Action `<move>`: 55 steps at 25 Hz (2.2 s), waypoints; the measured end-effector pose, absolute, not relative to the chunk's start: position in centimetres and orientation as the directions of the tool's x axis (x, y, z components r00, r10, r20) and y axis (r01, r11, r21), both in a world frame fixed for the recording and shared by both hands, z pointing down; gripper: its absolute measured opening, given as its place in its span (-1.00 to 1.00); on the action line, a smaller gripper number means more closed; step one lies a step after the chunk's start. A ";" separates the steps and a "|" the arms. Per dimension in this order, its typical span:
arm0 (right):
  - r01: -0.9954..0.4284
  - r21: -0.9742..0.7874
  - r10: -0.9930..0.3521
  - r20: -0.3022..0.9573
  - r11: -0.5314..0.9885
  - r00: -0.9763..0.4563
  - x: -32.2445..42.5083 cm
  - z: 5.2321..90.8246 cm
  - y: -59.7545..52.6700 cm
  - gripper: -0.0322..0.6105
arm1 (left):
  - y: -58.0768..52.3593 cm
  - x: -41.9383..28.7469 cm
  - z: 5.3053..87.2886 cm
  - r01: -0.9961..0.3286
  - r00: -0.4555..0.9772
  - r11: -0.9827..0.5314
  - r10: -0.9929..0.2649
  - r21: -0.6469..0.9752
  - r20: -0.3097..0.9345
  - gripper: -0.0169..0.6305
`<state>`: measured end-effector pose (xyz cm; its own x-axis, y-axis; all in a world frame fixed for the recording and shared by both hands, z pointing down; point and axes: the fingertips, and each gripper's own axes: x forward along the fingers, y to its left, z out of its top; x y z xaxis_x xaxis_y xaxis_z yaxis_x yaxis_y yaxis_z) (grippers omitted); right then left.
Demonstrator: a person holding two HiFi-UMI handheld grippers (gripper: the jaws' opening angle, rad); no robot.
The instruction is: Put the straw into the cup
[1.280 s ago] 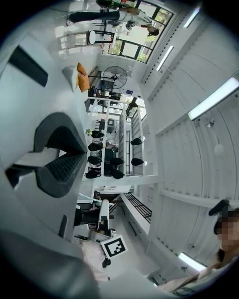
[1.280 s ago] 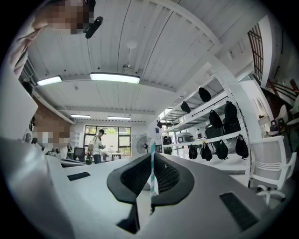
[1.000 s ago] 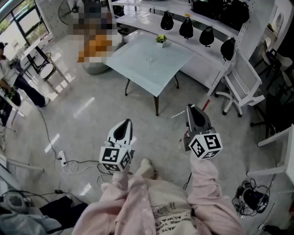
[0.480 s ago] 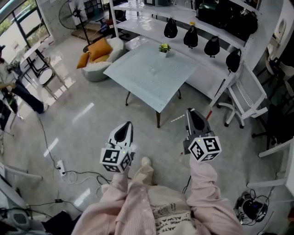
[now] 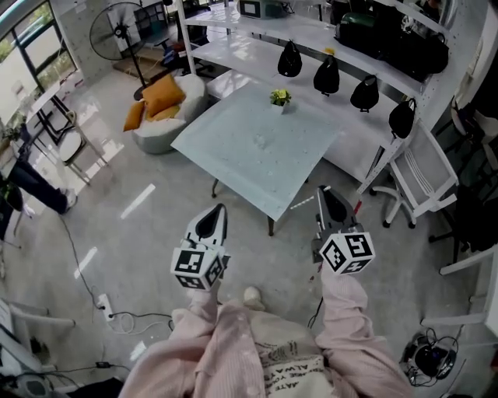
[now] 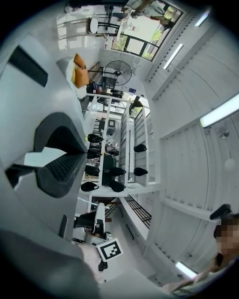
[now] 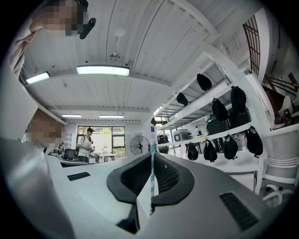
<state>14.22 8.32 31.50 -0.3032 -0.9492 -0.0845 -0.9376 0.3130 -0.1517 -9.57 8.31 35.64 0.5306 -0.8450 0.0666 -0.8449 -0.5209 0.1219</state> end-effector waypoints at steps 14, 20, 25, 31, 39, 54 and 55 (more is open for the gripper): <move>-0.954 -0.184 -0.971 -0.086 0.237 -0.224 14.8 33.0 0.1 -0.86 | -0.3 -10.4 37.3 -0.822 0.566 -0.555 -0.821 0.127 0.075 -0.95; -0.957 -0.196 -0.976 -0.080 0.216 -0.204 15.2 34.0 -4.1 -0.86 | -3.8 -11.3 39.0 -0.833 0.549 -0.533 -0.830 0.151 0.095 -0.95; -0.952 -0.218 -0.977 -0.073 0.214 -0.203 15.1 35.2 -9.3 -0.86 | -8.3 -11.9 40.1 -0.840 0.539 -0.522 -0.834 0.148 0.115 -0.95; -0.951 -0.221 -0.977 -0.051 0.215 -0.209 15.1 35.7 -16.0 -0.86 | -14.9 -11.8 41.3 -0.840 0.538 -0.513 -0.830 0.174 0.150 -0.95; -0.948 -0.217 -0.973 -0.029 0.231 -0.230 15.4 35.9 -24.2 -0.86 | -22.5 -10.4 42.2 -0.834 0.548 -0.516 -0.816 0.198 0.184 -0.95; -0.931 -0.213 -0.952 0.019 0.295 -0.306 14.2 38.6 -36.0 -0.86 | -31.9 -7.9 45.5 -0.819 0.569 -0.516 -0.785 0.251 0.245 -0.95; -0.930 -0.215 -0.951 0.022 0.297 -0.308 14.0 38.9 -36.6 -0.86 | -32.3 -7.9 45.8 -0.820 0.568 -0.513 -0.784 0.254 0.249 -0.95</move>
<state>13.99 -36.65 38.87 -0.3082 -0.9511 0.0219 -0.9304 0.2966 -0.2153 -7.89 -32.32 45.76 0.5681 -0.7842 0.2495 -0.8199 -0.5129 0.2544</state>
